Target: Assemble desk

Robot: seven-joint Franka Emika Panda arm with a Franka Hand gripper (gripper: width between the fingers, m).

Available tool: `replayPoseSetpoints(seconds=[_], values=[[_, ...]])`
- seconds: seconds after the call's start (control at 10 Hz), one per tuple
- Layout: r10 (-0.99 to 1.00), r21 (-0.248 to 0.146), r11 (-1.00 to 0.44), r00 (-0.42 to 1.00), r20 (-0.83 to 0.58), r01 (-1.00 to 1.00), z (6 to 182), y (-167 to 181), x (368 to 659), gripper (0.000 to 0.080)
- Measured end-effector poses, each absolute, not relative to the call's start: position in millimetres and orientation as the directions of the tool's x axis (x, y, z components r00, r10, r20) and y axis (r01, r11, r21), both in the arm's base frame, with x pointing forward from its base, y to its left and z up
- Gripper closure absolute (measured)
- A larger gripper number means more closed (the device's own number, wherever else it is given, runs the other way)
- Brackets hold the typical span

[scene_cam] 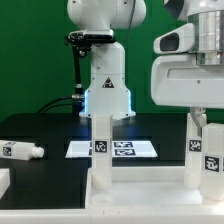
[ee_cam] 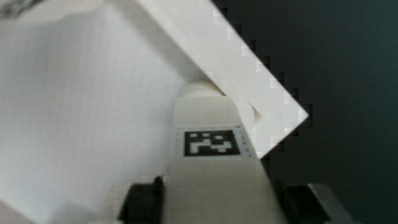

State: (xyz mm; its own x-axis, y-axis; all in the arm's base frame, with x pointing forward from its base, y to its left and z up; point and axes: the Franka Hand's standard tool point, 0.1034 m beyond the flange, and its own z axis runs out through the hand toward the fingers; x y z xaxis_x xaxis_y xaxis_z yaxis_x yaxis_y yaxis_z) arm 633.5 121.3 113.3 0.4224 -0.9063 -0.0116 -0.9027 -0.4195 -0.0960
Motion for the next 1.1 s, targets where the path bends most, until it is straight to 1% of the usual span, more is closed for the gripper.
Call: replayPoseSetpoints(seconds=[0.1, 0.2, 0.6, 0.7, 0.8, 0.9, 1.0, 1.1], values=[[-0.978, -0.110, -0.191, 0.199, -0.065, -0.975, 112.5, 125.3, 636.0, 0.0515], [-0.991, -0.110, -0.072, 0.083, -0.102, -0.991, 112.4, 122.2, 637.3, 0.0515], [-0.989, -0.110, -0.099, 0.111, -0.099, -0.989, 111.6, 124.2, 636.4, 0.0514], [-0.940, -0.131, -0.321, 0.332, -0.072, -0.938, 112.1, 121.0, 637.3, 0.0411], [-0.850, -0.143, -0.515, 0.525, -0.048, -0.845, 113.1, 118.6, 638.0, 0.0272], [-0.767, -0.143, -0.631, 0.641, -0.039, -0.763, 112.8, 117.4, 637.3, 0.0188], [-0.751, -0.142, -0.650, 0.660, -0.032, -0.746, 112.3, 116.8, 637.4, 0.0188], [-0.699, -0.142, -0.706, 0.715, -0.020, -0.694, 112.0, 115.6, 637.4, 0.0157]])
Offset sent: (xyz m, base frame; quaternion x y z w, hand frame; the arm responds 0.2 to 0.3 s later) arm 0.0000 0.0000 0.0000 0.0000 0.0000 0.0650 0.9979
